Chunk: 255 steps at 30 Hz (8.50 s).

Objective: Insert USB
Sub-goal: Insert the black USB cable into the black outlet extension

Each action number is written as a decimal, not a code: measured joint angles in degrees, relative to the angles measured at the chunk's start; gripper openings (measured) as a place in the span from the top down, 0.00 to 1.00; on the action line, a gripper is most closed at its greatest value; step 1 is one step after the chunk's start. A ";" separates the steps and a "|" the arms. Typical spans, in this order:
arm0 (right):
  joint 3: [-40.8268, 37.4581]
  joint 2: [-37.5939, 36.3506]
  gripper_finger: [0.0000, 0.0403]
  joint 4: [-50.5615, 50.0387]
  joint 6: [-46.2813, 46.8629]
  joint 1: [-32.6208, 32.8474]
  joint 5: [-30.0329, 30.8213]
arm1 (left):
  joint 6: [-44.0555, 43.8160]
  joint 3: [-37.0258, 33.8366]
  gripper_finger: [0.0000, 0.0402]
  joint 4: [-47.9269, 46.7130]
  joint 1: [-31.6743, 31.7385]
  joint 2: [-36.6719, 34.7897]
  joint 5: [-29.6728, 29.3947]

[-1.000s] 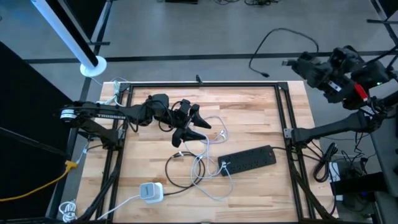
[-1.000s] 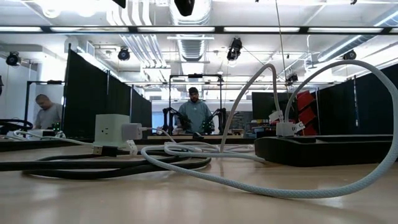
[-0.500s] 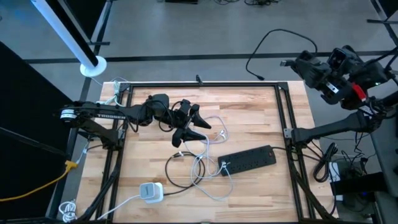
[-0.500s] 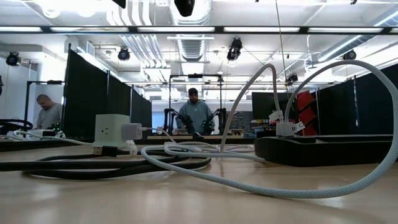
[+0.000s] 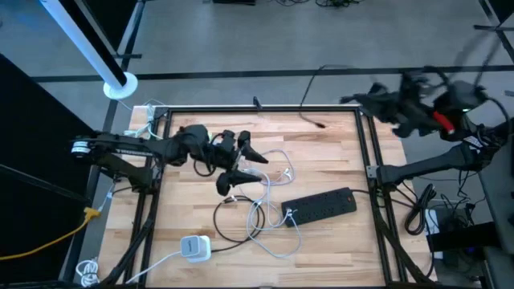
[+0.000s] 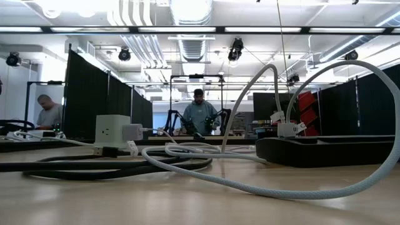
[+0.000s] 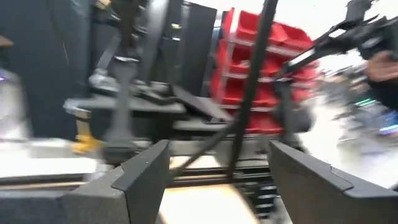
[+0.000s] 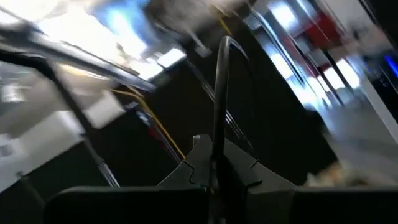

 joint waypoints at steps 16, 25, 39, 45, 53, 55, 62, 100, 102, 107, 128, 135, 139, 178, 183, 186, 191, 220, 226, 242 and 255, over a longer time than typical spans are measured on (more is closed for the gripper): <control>-0.13 10.27 1.00 -22.98 20.98 0.04 -0.25 | 34.06 0.00 0.44 -3.95 -8.56 4.22 -42.76; -0.13 18.63 1.00 -14.13 28.99 -0.04 -3.68 | 65.99 3.50 0.48 3.86 -10.03 11.54 -62.95; -0.13 21.17 1.00 -9.82 31.77 -2.53 -7.66 | 84.30 6.25 0.60 4.30 -13.42 12.58 -63.91; -0.13 21.15 1.00 -8.71 30.78 -2.82 -7.84 | 86.01 6.25 0.65 4.15 -13.33 12.58 -63.36; -0.11 21.15 1.00 -8.72 30.87 -2.73 -9.29 | 86.44 6.25 0.71 4.51 -12.85 12.61 -59.75; -0.13 21.15 1.00 -8.72 31.07 -2.63 -9.28 | 86.91 6.25 0.72 4.78 -12.67 12.63 -59.14; -0.11 21.17 1.00 -8.72 31.35 -2.62 -9.69 | 89.58 6.25 0.73 5.61 -12.37 12.63 -59.03; -0.09 19.30 0.87 -8.63 16.65 -2.73 -10.28 | 75.03 6.25 0.99 9.51 -12.81 12.10 -63.94; -0.04 18.46 0.79 -8.39 15.28 -2.73 -9.53 | 69.89 6.25 0.99 9.66 -12.91 12.03 -64.14; -0.04 16.87 0.61 -8.65 3.50 -2.75 -10.53 | 58.46 6.22 0.99 10.12 -13.18 11.63 -64.10; 0.94 19.80 0.52 3.30 -23.56 1.18 -14.10 | 5.97 6.12 0.99 13.98 -9.42 5.78 -34.99; 3.76 19.31 0.52 4.94 -26.10 1.18 -14.10 | 4.02 6.12 0.99 14.37 -9.40 5.78 -33.06; 4.11 19.32 0.56 4.51 -26.94 1.18 -14.10 | 3.87 6.12 0.99 14.33 -9.42 5.78 -33.22; 4.09 20.88 0.99 1.65 -29.24 1.16 -14.08 | 3.50 6.10 0.85 8.63 -7.63 5.52 -34.18; 4.09 19.68 0.99 0.63 -29.72 1.16 -14.07 | 3.68 6.08 0.69 0.75 -7.63 3.76 -34.18; 4.11 19.07 0.99 -4.53 -29.52 1.21 -13.68 | 3.66 6.08 0.61 -8.95 -7.72 1.95 -34.18; 4.09 19.20 0.99 -21.10 -29.10 4.15 -13.07 | 0.09 6.08 0.51 -24.97 -7.74 -2.18 -36.29; -10.90 35.55 1.00 -20.76 -23.69 26.60 -4.49 | -7.89 5.99 0.74 -37.12 -12.52 -3.90 -37.89; -9.86 38.75 1.00 -19.44 -22.60 26.80 -2.93 | -12.09 5.99 0.77 -41.51 -16.48 -4.64 -37.87; -13.04 46.65 1.00 -21.02 -22.28 27.21 3.35 | -22.60 5.99 0.84 -50.52 -24.50 -4.84 -38.57; -15.68 45.22 1.00 -17.63 -16.43 27.30 4.00 | -23.56 5.99 0.84 -50.34 -24.55 -4.84 -42.20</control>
